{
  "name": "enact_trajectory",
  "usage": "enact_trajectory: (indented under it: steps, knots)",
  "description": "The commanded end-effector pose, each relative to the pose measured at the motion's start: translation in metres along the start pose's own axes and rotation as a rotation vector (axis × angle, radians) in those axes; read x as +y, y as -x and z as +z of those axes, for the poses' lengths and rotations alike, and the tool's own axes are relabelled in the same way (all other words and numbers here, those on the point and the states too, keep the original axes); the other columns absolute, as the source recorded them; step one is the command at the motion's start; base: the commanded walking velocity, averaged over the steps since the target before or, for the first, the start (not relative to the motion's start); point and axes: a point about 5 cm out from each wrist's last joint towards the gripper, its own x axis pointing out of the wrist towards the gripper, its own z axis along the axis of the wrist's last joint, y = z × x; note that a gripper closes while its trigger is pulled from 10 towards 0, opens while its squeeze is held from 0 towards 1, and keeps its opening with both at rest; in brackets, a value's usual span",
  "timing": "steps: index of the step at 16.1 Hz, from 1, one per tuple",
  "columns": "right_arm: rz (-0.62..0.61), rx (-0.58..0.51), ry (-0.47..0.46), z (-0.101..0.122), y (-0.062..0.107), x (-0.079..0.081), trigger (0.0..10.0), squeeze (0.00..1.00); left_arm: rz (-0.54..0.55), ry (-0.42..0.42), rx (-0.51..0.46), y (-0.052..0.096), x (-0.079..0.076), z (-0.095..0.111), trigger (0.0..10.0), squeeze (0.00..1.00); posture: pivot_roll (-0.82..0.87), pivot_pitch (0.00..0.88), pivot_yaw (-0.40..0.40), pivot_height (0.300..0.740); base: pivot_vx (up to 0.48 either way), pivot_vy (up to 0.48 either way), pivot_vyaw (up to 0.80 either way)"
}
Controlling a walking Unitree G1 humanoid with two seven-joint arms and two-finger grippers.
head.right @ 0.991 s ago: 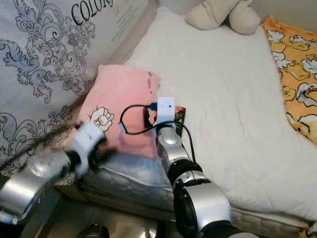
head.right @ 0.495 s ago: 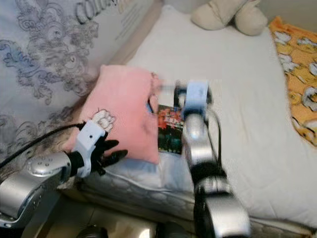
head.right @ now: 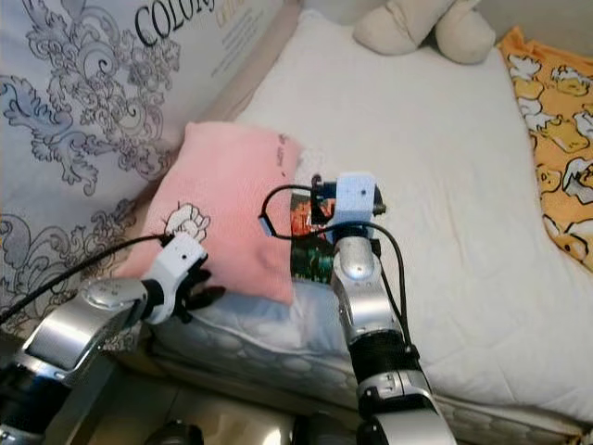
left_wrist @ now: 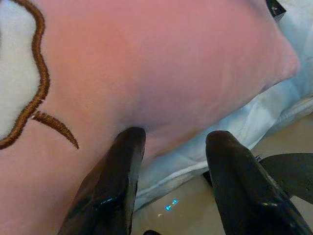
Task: Clean up the room
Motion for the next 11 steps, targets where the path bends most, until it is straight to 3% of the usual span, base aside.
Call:
enact_trajectory:
  steps: [1,4,6,7,11]
  knots:
    - [-0.006,0.010,0.006,-0.001,0.003,-0.004,10.0,0.00,0.011,-0.023,0.024,-0.003,0.005,-0.002,10.0,0.00,-0.05,0.095,-0.035,0.736,0.000,0.000,0.00]
    - [0.010,0.030,0.007,0.000,0.008,-0.002,10.0,0.00,0.130,-0.086,0.092,-0.023,0.030,-0.009,10.0,0.00,-0.05,0.100,-0.038,0.736,0.000,0.000,0.00]
    - [0.023,0.029,0.010,0.002,0.009,0.000,10.0,0.00,0.200,-0.085,0.084,-0.030,0.042,-0.006,10.0,0.00,-0.05,0.100,-0.038,0.736,0.000,0.000,0.00]
    - [0.034,0.024,0.019,0.004,0.010,0.002,10.0,0.00,0.307,-0.112,0.072,-0.034,0.056,0.002,10.0,0.00,-0.07,0.104,-0.037,0.736,0.000,0.000,0.00]
    - [0.038,0.026,0.035,0.006,0.013,0.001,10.0,0.00,0.504,-0.164,0.032,-0.028,0.085,0.022,10.0,0.00,-0.09,0.107,-0.031,0.736,0.000,0.000,0.00]
